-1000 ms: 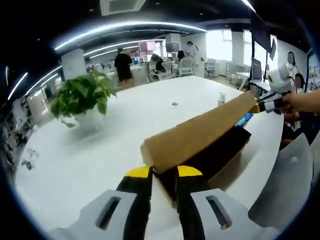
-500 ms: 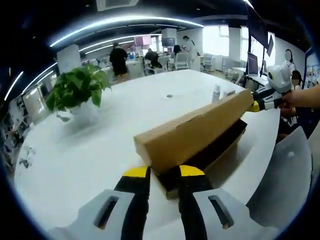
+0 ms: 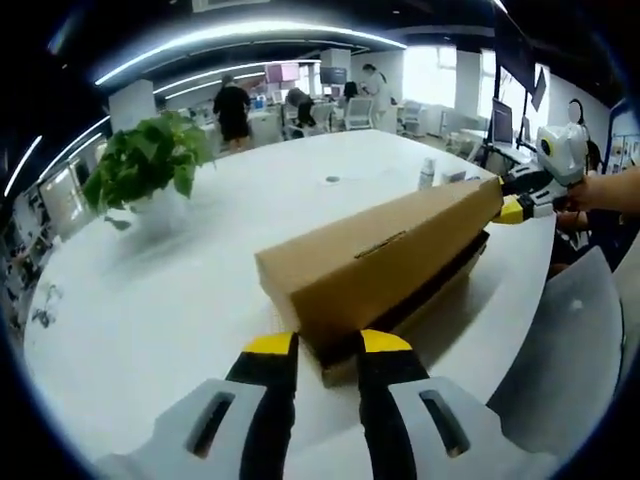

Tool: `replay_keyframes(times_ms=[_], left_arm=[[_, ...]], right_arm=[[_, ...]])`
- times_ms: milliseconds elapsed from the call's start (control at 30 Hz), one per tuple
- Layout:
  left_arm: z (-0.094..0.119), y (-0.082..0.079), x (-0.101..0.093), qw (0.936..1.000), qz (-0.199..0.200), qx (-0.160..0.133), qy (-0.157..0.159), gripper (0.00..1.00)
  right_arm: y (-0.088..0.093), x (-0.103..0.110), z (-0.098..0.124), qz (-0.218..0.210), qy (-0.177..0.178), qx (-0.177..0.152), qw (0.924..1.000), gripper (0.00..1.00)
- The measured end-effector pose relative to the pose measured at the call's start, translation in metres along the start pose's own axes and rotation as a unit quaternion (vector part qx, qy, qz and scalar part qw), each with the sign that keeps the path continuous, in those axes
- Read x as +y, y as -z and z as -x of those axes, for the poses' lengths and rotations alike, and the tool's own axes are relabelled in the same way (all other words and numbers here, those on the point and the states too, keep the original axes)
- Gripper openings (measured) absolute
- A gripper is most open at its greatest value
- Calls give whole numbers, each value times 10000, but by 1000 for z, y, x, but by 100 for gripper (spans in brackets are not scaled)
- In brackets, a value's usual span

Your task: Operate the shoe box by opening the lid, removing the specified soft item, and placing it in the target area until the item is outside and the box remains undamaged.

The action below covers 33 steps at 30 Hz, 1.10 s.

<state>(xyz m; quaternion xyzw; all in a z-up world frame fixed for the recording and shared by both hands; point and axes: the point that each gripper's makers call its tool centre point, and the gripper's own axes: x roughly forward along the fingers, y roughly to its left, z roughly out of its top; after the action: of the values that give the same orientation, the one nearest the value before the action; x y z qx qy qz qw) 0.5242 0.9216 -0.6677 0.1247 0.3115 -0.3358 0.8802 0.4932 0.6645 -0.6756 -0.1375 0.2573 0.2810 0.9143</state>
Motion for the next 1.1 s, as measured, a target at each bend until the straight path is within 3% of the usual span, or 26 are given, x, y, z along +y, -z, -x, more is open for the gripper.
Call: replay_keyframes(times_ms=[500, 900, 1100], left_arm=[[-12, 26, -7, 9989, 90, 350, 305, 26], [-25, 42, -10, 9975, 21, 608, 355, 27], [-30, 47, -9, 9971, 127, 653, 363, 27]], right_arm=[[20, 17, -8, -317, -535, 284, 9977, 37], [35, 17, -18, -362, -504, 462, 9970, 35], [38, 17, -22, -587, -519, 506, 9956, 35]])
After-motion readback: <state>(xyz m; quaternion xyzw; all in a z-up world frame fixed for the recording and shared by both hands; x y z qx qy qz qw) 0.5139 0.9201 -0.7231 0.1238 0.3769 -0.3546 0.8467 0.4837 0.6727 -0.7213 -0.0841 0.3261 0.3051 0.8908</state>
